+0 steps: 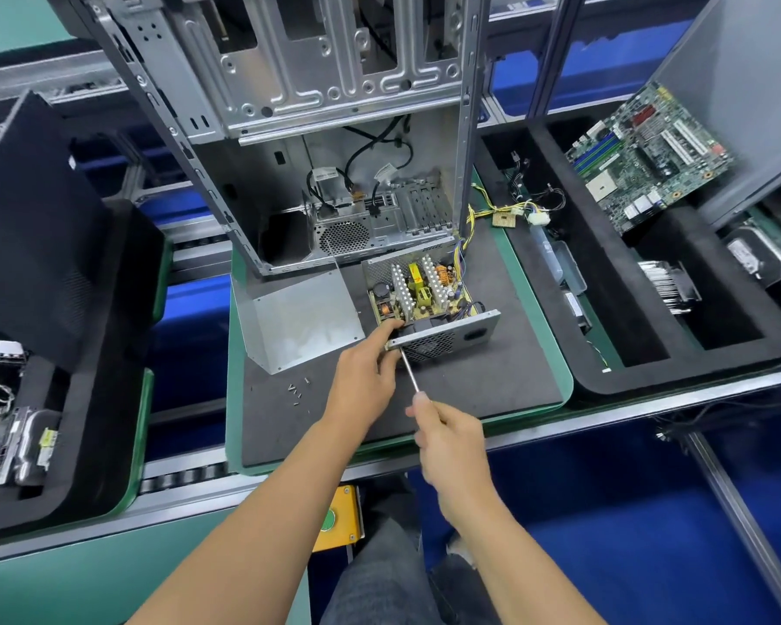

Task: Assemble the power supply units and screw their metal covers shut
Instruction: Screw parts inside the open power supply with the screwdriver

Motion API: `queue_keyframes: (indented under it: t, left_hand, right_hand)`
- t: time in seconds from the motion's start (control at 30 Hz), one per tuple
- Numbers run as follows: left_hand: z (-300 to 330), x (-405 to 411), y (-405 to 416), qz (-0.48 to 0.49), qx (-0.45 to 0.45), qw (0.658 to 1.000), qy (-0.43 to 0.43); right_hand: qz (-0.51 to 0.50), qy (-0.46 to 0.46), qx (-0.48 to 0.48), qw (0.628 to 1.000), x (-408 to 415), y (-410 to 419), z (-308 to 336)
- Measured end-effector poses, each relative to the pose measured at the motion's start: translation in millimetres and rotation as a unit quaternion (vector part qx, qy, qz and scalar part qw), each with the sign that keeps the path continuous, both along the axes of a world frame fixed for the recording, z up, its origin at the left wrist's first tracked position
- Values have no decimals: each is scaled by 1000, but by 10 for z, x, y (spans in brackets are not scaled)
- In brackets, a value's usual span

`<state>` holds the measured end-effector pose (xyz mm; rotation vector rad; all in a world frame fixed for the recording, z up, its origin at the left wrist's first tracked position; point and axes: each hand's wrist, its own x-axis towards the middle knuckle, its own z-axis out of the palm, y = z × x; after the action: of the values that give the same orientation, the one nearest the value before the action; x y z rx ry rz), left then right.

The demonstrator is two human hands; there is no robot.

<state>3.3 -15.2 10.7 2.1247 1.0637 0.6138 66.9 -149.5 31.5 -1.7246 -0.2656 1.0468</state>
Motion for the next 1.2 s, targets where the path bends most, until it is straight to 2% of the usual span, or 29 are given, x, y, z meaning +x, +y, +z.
queue_keyframes:
  t: [0.03,0.07,0.1,0.17,0.2,0.23,0.3,0.33,0.4,0.47,0.6,0.7,0.77,0.9,1.2]
  left_hand:
    - [8,1,29,-2,7,1000,4]
    - [11,2,65,-3,14,1000,8]
    - [10,-3,99,-5,16,1000,9]
    - [25,-8,147,-10,14,1000,4]
    - [42,-15,158,-15,15,1000,0]
    - [55,-31,159,-20,15,1000,-6]
    - [59,-128,132,0,7,999,-34]
    - [43,-221,113,30,12,998,-53]
    - [-3,-498,102,108,61,991,-49]
    - [-68,-815,136,159,122,980,0]
    - [-112,-1233,209,206,87,972,71]
    - [-144,-1289,226,180,79,974,115]
    - [-173,-1248,220,164,72,975,131]
    - [-244,-1179,235,178,33,975,128]
    - [-306,-1242,305,138,48,986,83]
  right_hand:
    - [-38,154,20,987,-7,62,61]
    - [-54,254,29,965,-7,111,91]
    - [-54,309,37,949,-13,140,102]
    - [-41,344,63,936,-26,172,78]
    - [-26,323,63,944,-24,179,51]
    - [-1,261,51,964,-1,158,11]
    - [63,70,6,996,106,53,-101]
    - [92,-26,-12,995,180,-21,-175]
    - [116,-156,-32,980,323,-160,-309]
    - [117,-217,-33,968,444,-201,-383]
    - [179,-320,-14,930,482,0,-369]
    - [216,-359,7,908,288,235,-329]
    - [226,-351,23,909,128,378,-324]
    - [252,-317,13,914,-126,604,-339]
    - [308,-351,17,884,-549,1214,-394]
